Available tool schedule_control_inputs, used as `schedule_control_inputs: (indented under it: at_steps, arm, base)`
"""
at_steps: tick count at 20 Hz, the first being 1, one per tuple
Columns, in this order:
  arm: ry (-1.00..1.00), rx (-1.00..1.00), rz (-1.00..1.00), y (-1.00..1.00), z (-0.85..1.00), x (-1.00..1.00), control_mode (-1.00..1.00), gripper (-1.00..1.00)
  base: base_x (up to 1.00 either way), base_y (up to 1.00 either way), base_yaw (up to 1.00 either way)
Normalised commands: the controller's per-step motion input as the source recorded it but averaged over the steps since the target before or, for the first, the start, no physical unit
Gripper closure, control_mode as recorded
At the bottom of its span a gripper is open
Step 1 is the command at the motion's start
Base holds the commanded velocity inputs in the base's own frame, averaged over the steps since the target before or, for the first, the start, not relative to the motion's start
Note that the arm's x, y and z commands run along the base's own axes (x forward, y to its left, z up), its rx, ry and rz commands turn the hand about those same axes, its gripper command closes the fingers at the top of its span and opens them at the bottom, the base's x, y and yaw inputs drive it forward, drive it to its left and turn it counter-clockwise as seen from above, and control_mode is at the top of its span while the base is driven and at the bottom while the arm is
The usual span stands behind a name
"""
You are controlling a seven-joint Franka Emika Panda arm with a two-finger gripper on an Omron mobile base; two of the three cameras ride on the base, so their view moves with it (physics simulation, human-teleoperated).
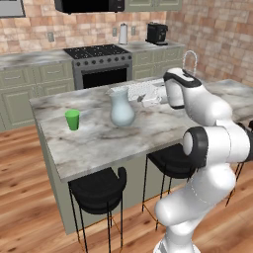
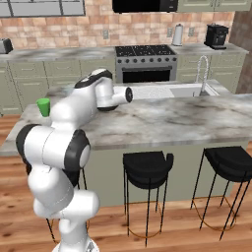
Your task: Place the pitcher and cup on the dining counter for serving.
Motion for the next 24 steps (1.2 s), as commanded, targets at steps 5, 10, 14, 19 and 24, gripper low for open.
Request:
schedule_control_inputs:
  at_steps: [5, 10, 14, 19, 24]
  arm:
    - [-0.04, 0.0, 0.02, 0.26, -0.15, 0.24, -1.0, 1.0]
    - [0.0, 0.0, 0.0, 0.11, -0.11, 0.43, -1.0, 1.0]
    - [0.0, 0.0, 0.0, 0.2, -0.17, 0.44, -1.0, 1.0]
    - [0.0, 0.0, 0.0, 0.11, -0.35, 0.34, -1.0, 1.0]
    - [0.01, 0.0, 0.0, 0.02, -0.34, 0.18, -1.0, 1.0]
  base:
    - [0.0, 0.0, 0.0]
    - [0.0, 0.0, 0.0]
    - [0.0, 0.0, 0.0]
    - [0.0, 0.0, 0.0]
    - [0.0, 0.0, 0.0]
